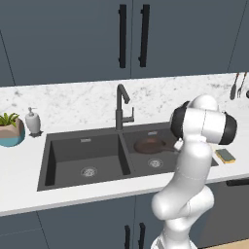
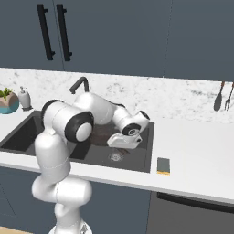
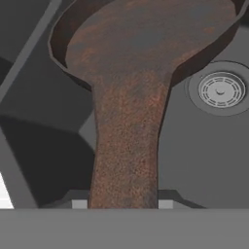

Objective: Pick the pan and sponge and place them into the sink. Then turn on the water.

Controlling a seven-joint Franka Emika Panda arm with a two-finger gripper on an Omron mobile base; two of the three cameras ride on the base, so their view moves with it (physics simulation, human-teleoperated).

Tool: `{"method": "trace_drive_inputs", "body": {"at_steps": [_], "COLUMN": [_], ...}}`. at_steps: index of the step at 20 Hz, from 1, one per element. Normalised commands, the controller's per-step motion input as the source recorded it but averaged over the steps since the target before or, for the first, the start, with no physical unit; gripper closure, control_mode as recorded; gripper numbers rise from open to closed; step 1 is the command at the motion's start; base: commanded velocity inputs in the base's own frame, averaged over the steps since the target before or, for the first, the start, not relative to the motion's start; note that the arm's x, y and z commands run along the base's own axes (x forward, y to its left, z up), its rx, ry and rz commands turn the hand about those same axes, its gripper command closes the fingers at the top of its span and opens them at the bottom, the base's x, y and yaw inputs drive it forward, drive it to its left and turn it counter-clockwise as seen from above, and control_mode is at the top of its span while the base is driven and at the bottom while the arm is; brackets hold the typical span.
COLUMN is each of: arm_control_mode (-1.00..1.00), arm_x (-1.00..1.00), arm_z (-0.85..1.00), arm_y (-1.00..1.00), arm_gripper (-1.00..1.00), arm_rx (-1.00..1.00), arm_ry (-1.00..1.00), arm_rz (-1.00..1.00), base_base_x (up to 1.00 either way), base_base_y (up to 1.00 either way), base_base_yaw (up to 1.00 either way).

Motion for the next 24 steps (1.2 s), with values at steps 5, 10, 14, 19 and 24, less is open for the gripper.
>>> {"method": "trace_drive_inputs", "body": {"at_steps": [5,10,14,19,24], "arm_control_mode": [-1.0,-1.0,-1.0,-1.0,-1.0], "arm_x": [0.11,0.0,0.19,0.45,0.57], "arm_z": [-0.31,-0.17,-0.26,-0.43,-0.46], "arm_y": [0.0,0.01,0.07,0.16,0.02], "arm_gripper": [1.0,1.0,1.0,1.0,1.0], "arm_rx": [-0.13,-0.02,0.0,-0.04,-0.01], "arm_ry": [0.03,0.08,0.07,0.05,0.0], "arm_rz": [0.06,0.15,0.15,0.09,0.02], "base_base_x": [0.0,0.0,0.0,0.0,0.0], "base_base_y": [0.0,0.0,0.0,0.0,0.0], "base_base_yaw": [0.0,0.0,0.0,0.0,0.0]}}
